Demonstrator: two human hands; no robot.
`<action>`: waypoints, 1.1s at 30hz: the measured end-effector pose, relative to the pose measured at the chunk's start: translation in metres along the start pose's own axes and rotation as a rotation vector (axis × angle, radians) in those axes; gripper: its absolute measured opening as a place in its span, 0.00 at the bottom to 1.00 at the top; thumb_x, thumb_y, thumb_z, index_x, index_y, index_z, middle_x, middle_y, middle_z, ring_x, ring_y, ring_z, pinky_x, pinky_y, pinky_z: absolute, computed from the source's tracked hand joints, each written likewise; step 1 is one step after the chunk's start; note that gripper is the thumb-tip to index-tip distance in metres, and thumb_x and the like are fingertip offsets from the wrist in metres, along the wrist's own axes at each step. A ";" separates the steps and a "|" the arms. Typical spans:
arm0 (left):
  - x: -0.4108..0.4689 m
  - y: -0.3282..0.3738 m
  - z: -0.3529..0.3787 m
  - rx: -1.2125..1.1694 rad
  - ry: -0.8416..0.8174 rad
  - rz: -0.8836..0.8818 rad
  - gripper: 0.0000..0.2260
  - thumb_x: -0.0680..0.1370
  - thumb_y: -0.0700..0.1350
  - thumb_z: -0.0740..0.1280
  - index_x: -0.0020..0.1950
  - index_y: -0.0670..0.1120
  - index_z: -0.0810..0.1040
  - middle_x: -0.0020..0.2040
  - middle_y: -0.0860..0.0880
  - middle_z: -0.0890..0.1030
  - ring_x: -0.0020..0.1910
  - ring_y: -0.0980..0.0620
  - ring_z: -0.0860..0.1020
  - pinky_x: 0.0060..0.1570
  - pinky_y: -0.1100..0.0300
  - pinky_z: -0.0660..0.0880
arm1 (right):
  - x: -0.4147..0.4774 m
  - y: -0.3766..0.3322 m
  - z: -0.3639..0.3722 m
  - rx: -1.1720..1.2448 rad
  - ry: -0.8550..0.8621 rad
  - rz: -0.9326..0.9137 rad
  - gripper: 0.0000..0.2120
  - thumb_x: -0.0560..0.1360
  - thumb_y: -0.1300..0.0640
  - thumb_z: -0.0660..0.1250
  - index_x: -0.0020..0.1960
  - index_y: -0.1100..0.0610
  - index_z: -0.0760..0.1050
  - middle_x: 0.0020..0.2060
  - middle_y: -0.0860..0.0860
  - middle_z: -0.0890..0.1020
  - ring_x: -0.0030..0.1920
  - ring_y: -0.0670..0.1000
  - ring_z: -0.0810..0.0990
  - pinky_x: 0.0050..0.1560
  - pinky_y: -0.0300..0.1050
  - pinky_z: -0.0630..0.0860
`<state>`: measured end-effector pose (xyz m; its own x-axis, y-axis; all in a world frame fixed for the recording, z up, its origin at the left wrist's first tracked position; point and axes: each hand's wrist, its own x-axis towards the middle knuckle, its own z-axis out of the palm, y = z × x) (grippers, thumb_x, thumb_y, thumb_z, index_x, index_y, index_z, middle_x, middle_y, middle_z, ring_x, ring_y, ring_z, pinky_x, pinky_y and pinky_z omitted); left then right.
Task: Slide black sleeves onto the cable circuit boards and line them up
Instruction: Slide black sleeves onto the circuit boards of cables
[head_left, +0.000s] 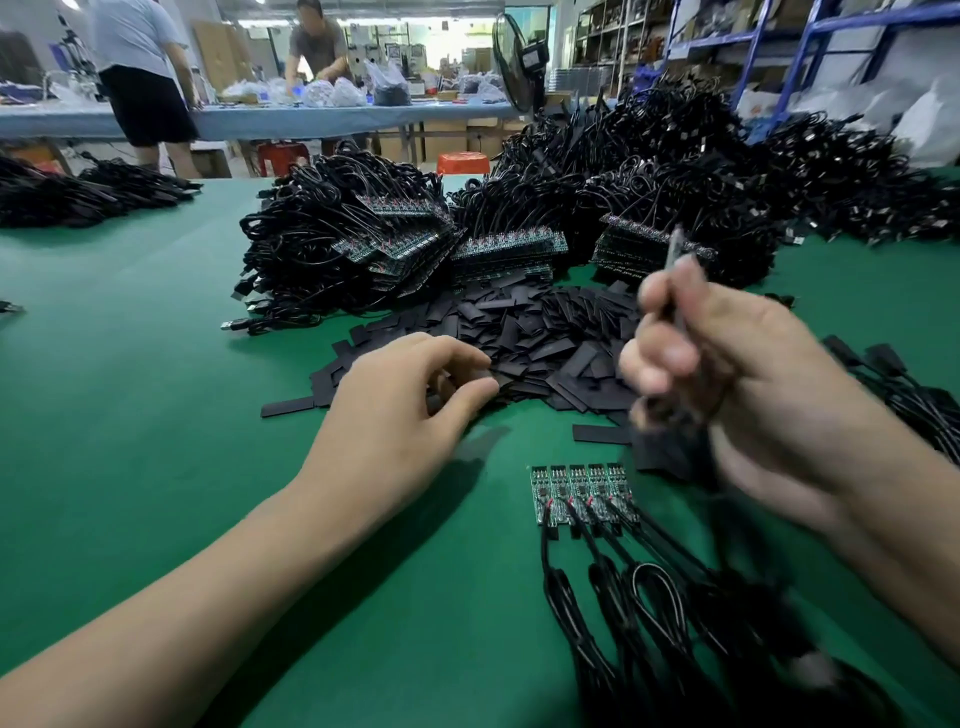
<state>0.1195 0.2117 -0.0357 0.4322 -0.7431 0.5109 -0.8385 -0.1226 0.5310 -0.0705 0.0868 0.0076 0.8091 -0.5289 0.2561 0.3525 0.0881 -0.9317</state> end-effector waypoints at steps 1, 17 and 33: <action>0.005 -0.001 0.001 0.069 -0.006 0.019 0.08 0.77 0.54 0.72 0.54 0.54 0.84 0.46 0.58 0.82 0.46 0.57 0.79 0.50 0.56 0.77 | 0.002 -0.006 -0.005 0.048 0.036 0.004 0.14 0.75 0.44 0.64 0.37 0.48 0.83 0.25 0.43 0.72 0.27 0.43 0.75 0.28 0.37 0.76; 0.045 -0.011 0.003 0.412 -0.097 0.117 0.05 0.77 0.54 0.73 0.49 0.56 0.87 0.46 0.55 0.85 0.46 0.48 0.82 0.45 0.51 0.80 | -0.003 0.022 -0.022 -0.769 0.018 0.287 0.17 0.81 0.44 0.65 0.43 0.55 0.81 0.26 0.49 0.69 0.25 0.49 0.66 0.25 0.38 0.62; -0.014 0.034 0.006 -0.527 -0.072 -0.039 0.06 0.75 0.44 0.75 0.52 0.48 0.85 0.42 0.50 0.86 0.41 0.54 0.84 0.41 0.65 0.78 | -0.005 0.026 -0.018 -0.747 -0.013 0.020 0.11 0.80 0.50 0.69 0.44 0.55 0.82 0.26 0.45 0.71 0.25 0.41 0.64 0.26 0.31 0.60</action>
<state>0.0826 0.2136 -0.0287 0.4203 -0.7901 0.4462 -0.5340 0.1822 0.8256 -0.0734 0.0764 -0.0223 0.8191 -0.5228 0.2360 -0.0718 -0.5016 -0.8621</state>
